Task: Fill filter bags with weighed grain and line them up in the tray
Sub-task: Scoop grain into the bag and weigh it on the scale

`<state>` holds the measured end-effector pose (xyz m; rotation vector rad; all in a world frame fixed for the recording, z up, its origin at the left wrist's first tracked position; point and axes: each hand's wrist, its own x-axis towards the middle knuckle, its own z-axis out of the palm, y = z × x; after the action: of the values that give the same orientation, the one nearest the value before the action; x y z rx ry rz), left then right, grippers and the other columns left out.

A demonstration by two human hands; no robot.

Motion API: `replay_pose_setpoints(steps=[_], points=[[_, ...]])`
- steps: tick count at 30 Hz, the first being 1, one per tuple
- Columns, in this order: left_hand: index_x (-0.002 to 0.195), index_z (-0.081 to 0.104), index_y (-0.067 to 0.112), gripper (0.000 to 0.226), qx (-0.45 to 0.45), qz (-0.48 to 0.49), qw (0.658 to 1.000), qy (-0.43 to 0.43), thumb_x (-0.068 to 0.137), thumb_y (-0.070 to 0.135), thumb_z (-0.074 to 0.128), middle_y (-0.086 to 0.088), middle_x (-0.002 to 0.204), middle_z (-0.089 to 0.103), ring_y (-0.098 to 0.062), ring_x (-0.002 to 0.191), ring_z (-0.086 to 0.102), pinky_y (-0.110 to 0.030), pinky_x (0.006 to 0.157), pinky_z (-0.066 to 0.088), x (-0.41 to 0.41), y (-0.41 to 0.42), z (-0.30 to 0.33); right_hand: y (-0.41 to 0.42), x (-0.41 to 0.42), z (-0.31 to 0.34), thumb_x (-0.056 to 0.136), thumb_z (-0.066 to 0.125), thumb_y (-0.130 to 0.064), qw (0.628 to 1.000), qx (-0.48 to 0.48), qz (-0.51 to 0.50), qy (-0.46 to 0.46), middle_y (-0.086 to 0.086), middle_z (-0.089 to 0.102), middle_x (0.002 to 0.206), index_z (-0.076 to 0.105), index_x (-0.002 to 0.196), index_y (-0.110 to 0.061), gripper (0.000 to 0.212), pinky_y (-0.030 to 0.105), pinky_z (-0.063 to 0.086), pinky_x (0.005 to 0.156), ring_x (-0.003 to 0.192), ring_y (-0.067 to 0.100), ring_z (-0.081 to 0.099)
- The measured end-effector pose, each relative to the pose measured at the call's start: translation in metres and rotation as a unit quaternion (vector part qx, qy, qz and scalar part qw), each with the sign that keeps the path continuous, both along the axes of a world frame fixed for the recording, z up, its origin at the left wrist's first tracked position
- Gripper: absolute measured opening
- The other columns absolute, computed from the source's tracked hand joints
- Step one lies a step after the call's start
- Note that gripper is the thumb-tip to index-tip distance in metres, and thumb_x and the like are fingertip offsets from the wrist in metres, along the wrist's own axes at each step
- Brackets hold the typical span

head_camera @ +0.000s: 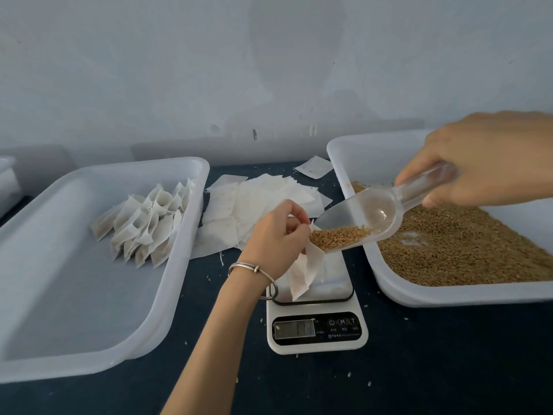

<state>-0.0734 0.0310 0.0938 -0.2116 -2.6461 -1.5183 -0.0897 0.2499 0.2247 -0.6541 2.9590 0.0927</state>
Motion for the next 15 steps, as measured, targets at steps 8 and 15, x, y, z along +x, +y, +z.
replay_pose_setpoints(steps=[8, 15], points=[[0.086, 0.052, 0.010, 0.012, 0.000, 0.005, 1.000, 0.002, 0.088, 0.001, 0.044, 0.008, 0.048, 0.054, 0.002, 0.037, 0.046, -0.006, 0.042, 0.032, -0.0001, 0.0011, 0.0005, 0.0078, -0.0027, -0.0054, 0.075, 0.072, -0.042, 1.000, -0.027, -0.001, -0.008, -0.023, 0.053, 0.085, 0.060, 0.097, -0.059, 0.031, 0.033, 0.047, 0.078, 0.089, 0.011, 0.054], [0.083, 0.053, 0.010, 0.012, -0.004, 0.008, 1.000, 0.013, 0.086, 0.001, 0.045, 0.008, 0.046, 0.051, 0.000, 0.039, 0.047, -0.006, 0.042, 0.031, -0.0014, 0.0038, -0.0003, 0.0105, 0.0023, -0.0015, 0.074, 0.072, -0.044, 0.999, -0.034, -0.014, 0.006, -0.024, 0.054, 0.088, 0.044, 0.070, -0.065, 0.036, 0.035, 0.048, 0.081, 0.091, 0.011, 0.054]])
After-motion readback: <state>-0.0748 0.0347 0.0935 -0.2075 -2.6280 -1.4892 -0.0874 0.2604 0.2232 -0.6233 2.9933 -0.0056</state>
